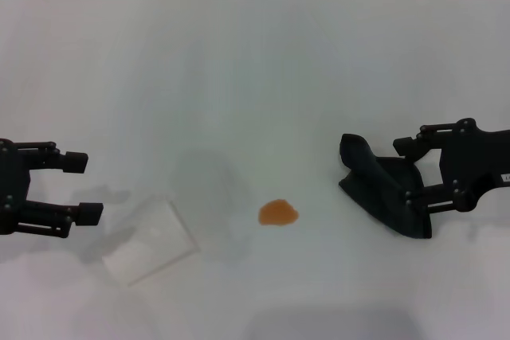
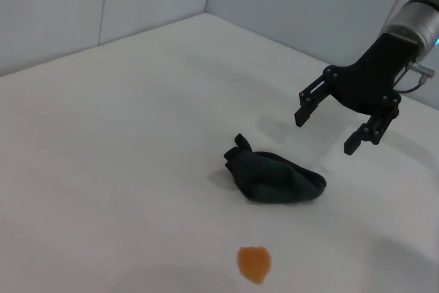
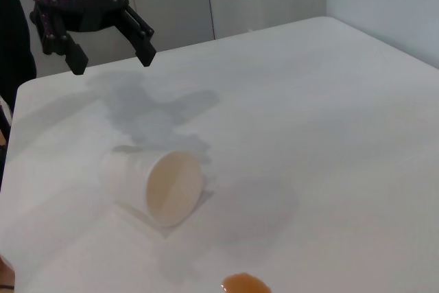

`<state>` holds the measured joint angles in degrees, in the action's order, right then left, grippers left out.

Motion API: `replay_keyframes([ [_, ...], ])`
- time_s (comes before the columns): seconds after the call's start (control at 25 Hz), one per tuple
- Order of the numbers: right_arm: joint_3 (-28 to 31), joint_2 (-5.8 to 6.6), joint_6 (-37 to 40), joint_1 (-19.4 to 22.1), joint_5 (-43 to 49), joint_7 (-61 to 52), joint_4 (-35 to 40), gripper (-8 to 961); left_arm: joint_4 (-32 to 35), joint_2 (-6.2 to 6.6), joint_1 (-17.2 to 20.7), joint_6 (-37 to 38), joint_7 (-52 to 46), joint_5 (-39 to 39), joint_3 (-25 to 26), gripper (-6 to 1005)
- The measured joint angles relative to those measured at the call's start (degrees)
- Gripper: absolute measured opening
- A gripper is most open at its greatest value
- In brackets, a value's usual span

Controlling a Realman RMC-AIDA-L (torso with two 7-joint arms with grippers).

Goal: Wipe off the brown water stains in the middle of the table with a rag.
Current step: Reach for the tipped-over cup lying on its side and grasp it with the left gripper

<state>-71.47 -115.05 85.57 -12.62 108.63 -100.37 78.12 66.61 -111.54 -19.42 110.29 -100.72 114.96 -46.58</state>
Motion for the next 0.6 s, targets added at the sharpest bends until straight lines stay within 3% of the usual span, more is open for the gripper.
replay_keyframes([
  [0.6,-0.51,-0.09,-0.16,0.06,-0.05,-0.24,-0.16,765,0.01,-0.05,-0.19,0.03,-0.49,1.37,-0.06,880],
])
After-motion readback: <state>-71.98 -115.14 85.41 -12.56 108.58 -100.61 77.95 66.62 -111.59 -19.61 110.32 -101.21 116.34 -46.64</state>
